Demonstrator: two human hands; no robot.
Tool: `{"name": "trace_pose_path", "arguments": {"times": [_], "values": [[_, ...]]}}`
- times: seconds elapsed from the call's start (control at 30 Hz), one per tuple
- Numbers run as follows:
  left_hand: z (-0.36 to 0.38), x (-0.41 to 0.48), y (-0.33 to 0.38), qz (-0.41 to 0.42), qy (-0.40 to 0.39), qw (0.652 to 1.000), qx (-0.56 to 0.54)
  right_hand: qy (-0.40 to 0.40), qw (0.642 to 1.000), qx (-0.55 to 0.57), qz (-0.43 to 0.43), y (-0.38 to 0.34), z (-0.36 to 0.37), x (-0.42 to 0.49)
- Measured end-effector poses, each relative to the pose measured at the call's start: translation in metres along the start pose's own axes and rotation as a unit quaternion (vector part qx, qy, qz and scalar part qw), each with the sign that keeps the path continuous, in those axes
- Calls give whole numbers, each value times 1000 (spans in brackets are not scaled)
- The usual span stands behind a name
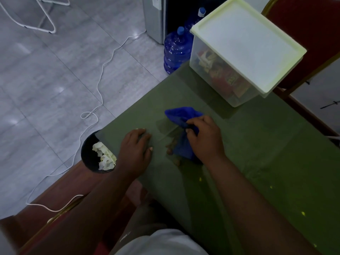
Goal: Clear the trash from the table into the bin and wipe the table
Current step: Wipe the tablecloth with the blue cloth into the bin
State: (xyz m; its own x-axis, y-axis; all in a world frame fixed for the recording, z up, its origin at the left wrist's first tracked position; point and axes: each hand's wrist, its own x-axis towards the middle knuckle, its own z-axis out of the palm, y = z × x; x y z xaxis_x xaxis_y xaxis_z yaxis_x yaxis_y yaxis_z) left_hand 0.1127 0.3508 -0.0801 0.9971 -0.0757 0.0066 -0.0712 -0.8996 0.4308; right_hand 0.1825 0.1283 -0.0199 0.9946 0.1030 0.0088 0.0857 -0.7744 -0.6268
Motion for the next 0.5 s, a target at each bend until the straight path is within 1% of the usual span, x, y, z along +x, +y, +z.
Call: {"name": "trace_pose_path", "arguments": {"times": [0.13, 0.23, 0.33, 0.43, 0.5], "values": [[1, 0, 0, -5, 1, 1000, -1, 30, 999, -21, -3, 15, -32, 7], [1, 1, 1, -9, -1, 1000, 7, 33, 996, -79, 17, 31, -37, -7], [1, 3, 1, -15, 0, 1000, 4, -11, 987, -156, 33, 41, -25, -26], [-1, 4, 1, -19, 5, 1000, 1, -65, 981, -171, 60, 36, -6, -37], [-2, 5, 1, -18, 8, 1000, 2, -81, 982, -160, 64, 25, 8, -39]]}}
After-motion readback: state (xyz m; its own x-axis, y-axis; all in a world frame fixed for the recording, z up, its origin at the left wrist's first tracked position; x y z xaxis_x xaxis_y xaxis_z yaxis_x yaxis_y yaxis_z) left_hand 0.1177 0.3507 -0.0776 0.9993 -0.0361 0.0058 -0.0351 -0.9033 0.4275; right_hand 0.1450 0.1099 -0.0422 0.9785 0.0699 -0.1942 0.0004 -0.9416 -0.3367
